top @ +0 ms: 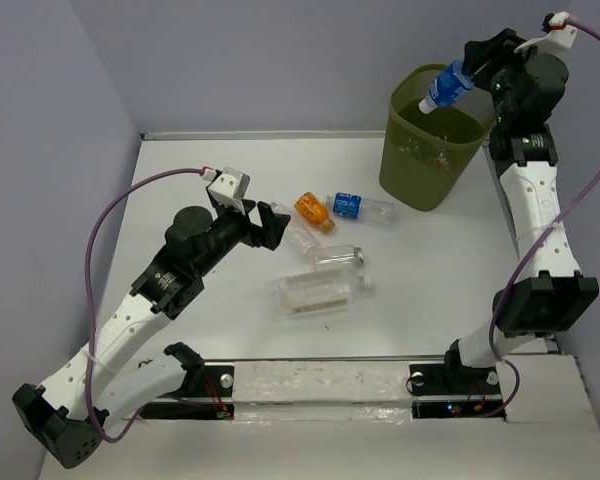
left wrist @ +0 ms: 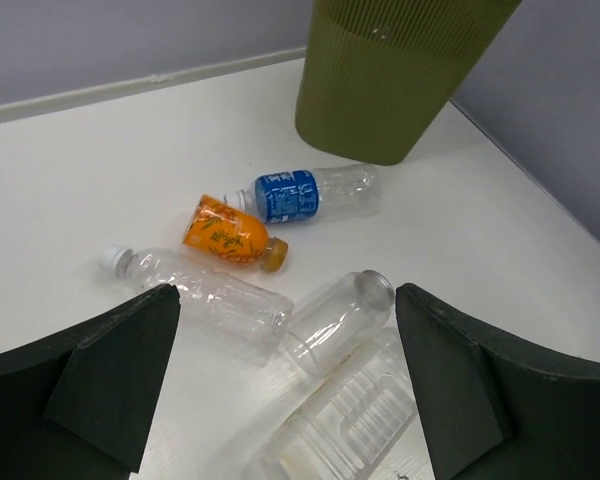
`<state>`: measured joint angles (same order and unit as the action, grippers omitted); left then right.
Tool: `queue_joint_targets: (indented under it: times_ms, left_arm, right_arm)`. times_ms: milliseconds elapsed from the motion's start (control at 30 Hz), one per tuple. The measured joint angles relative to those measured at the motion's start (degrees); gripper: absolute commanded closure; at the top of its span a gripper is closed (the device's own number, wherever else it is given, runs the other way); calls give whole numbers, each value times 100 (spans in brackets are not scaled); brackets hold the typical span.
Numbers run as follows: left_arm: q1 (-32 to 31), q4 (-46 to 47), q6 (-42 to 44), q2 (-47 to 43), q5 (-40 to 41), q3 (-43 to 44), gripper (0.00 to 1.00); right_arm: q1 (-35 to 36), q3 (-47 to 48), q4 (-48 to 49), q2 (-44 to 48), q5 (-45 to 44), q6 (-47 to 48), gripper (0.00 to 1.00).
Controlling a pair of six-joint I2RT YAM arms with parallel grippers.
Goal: Put the plastic bottles in the bin
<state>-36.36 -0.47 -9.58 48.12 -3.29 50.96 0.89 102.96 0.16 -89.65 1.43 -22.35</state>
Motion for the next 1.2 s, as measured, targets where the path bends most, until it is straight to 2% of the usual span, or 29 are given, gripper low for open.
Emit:
queue_joint_targets:
  times_ms: [67, 133, 167, 200, 267, 500, 567, 667, 800, 900, 1033, 1200]
  left_arm:
    - [7, -85, 28, 13, 164, -74, 1]
    - [11, -155, 46, 7, 269, -127, 1]
    - [11, -177, 55, 0, 319, -153, 1]
    - [11, -197, 57, -7, 337, -160, 1]
    - [9, -238, 59, -35, 433, -175, 1]
    - [11, -251, 57, -166, 885, -175, 1]
    - [11, -264, 55, -168, 1045, -175, 1]
    - [35, -313, 52, -168, 1285, -175, 1]
    - [74, -407, 35, -184, 1786, -177, 1]
    - [94, -413, 26, -271, 2052, -186, 1]
    - [146, -411, 9, -452, 2293, -190, 1]
    - [210, -415, 4, -485, 2369, -190, 1]
  right_arm:
    - [-219, 83, -70, -144, -164, 90, 78]
    - [-354, 96, -168, -326, -326, 199, 67]
    - [-396, 96, -240, -459, -433, 284, 40]
    - [-411, 96, -356, -610, -516, 361, 25]
    - [-409, 96, -514, -811, -592, 476, 8]
    - [-192, 785, -1742, -1390, -352, 1292, 5]
    - [249, 979, -1873, -1329, -354, 1884, 5]
    - [1268, 675, -1895, -931, -186, 2573, 7]
    - [2675, -870, -1829, -17, 951, 3156, 8]
    - [3366, -2044, -1893, 437, 1504, 3311, 9]
    - [4037, -3329, -2155, 597, 1631, 3287, 7]
    - [4583, -3958, -2575, 761, 1637, 3139, 3]
